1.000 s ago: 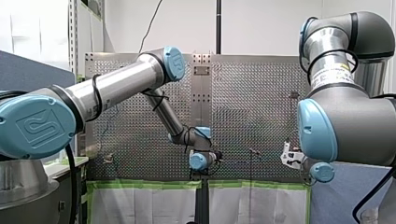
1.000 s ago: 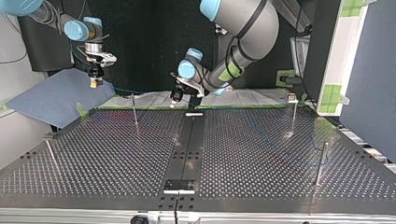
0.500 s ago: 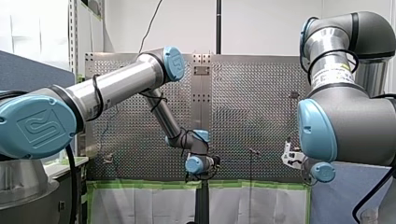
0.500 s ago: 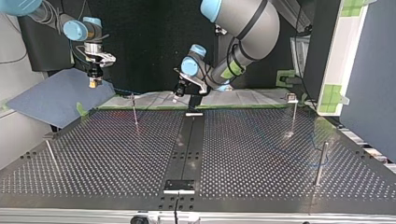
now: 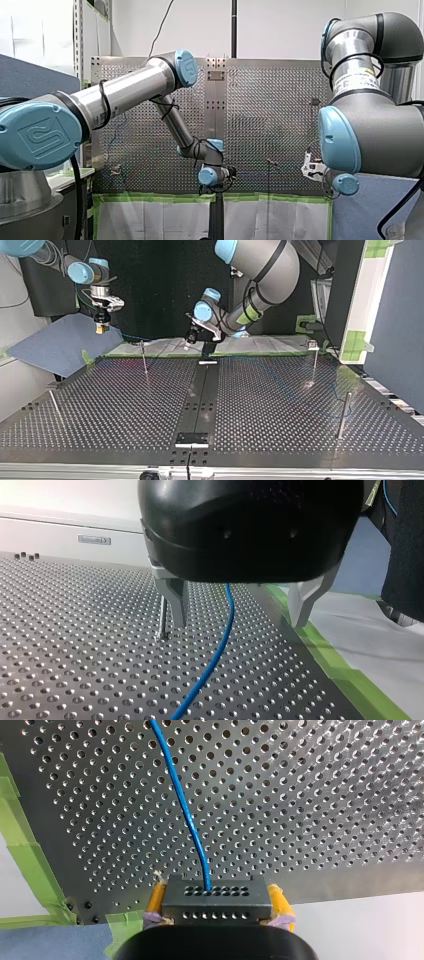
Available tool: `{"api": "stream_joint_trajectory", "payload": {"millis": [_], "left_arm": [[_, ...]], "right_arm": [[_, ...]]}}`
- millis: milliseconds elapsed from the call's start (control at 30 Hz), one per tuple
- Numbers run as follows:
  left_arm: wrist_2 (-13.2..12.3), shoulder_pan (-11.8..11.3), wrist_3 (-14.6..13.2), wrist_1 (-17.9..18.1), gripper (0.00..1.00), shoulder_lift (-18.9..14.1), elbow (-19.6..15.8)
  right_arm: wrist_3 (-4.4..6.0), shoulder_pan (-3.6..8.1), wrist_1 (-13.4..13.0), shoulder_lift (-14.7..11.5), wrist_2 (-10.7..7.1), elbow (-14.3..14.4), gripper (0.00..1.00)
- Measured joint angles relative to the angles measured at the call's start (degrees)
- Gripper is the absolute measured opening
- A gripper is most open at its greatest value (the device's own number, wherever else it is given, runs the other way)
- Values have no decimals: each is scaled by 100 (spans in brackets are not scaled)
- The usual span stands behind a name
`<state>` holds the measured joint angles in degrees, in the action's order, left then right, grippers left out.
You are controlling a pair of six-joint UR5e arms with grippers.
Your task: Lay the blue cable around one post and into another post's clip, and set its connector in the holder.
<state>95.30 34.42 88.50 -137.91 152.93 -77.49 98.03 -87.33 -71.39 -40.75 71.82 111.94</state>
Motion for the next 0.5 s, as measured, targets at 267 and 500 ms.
{"api": "stream_joint_trajectory", "payload": {"millis": [267,500], "left_arm": [[-194,-5,35,2,32,1,7],[-143,-8,176,-14,42,2,93]], "right_arm": [[-1,-3,1,0,2,0,0],[-1,-7,1,0,8,-2,0]]}}
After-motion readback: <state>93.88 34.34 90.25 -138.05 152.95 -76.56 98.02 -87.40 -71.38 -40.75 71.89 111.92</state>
